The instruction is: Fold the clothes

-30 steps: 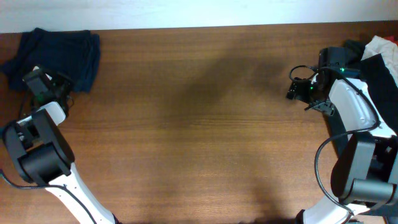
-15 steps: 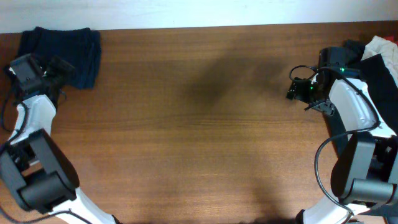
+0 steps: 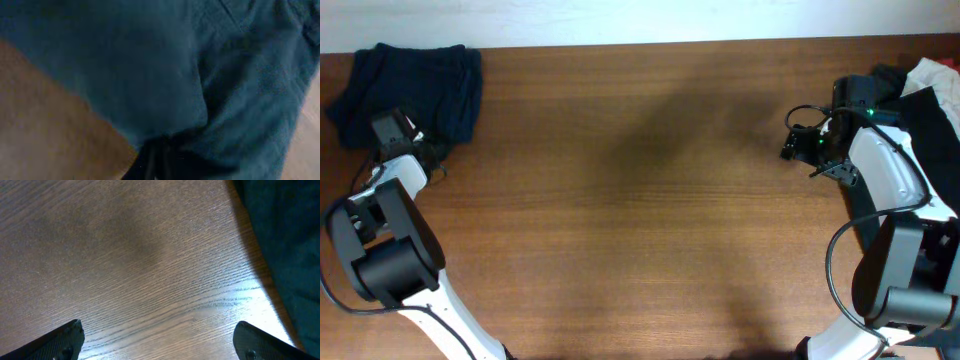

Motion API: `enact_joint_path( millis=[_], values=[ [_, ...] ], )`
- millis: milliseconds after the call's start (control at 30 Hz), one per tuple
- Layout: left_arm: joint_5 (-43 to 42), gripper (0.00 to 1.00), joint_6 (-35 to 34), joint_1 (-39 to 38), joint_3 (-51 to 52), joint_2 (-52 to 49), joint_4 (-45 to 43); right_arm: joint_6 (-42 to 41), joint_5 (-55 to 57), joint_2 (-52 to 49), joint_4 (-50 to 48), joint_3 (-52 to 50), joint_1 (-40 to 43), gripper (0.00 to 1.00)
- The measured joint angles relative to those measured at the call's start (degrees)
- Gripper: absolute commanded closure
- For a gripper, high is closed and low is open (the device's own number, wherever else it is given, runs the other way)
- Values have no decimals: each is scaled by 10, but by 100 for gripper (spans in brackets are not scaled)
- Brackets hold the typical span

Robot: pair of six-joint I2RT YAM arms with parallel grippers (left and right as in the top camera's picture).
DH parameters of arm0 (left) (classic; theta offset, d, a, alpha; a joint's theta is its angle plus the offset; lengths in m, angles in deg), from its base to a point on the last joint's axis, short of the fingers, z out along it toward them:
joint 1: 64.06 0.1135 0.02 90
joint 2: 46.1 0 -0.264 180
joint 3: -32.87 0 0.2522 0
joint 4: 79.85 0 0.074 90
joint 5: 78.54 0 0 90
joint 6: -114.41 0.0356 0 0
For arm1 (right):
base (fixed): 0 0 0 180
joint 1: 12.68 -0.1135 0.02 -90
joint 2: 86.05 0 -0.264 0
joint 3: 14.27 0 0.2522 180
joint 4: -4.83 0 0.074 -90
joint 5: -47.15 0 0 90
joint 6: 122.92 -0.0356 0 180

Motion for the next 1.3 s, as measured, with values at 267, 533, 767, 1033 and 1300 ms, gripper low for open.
enact_joint_path(
  millis=[267, 533, 767, 1033, 1300],
  values=[
    [-167, 1, 5, -1, -2, 372, 224, 0, 0, 0, -1, 0, 0, 1],
    [-254, 1, 88, -30, 3, 458, 536, 0, 0, 0, -1, 0, 0, 1],
    [-257, 1, 209, -30, 58, 590, 709, 0, 0, 0, -1, 0, 0, 1],
    [-259, 1, 238, -31, 273, 792, 786, 0, 0, 0, -1, 0, 0, 1],
    [-309, 1, 356, -32, 280, 827, 668, 0, 0, 0, 0, 0, 0, 1]
  ],
)
